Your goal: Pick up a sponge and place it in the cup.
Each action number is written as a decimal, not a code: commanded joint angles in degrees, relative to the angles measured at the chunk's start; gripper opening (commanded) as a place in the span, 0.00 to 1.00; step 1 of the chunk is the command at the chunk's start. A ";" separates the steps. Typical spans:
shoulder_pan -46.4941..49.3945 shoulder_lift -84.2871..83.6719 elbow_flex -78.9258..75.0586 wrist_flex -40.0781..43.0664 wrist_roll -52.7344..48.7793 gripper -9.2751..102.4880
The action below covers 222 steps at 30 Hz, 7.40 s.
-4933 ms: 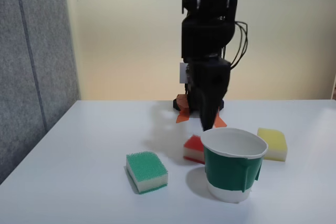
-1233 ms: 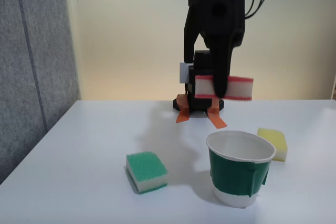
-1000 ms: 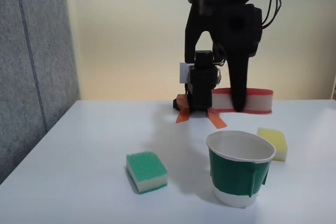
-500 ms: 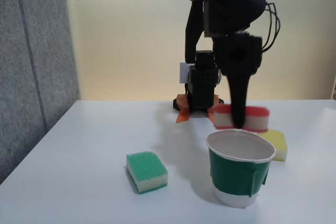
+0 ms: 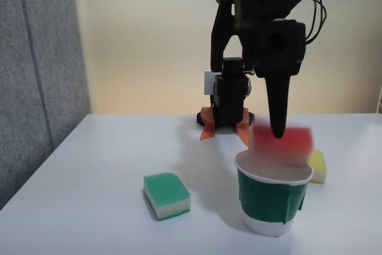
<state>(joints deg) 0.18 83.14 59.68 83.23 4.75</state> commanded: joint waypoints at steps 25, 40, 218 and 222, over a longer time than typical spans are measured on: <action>2.90 46.58 37.18 8.26 4.39 0.08; -0.35 82.79 72.86 4.83 6.15 0.08; 1.41 109.69 125.60 -9.40 -3.25 0.08; 1.41 109.69 125.60 -9.40 -3.25 0.08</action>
<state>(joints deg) 0.97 191.95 182.55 72.86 1.14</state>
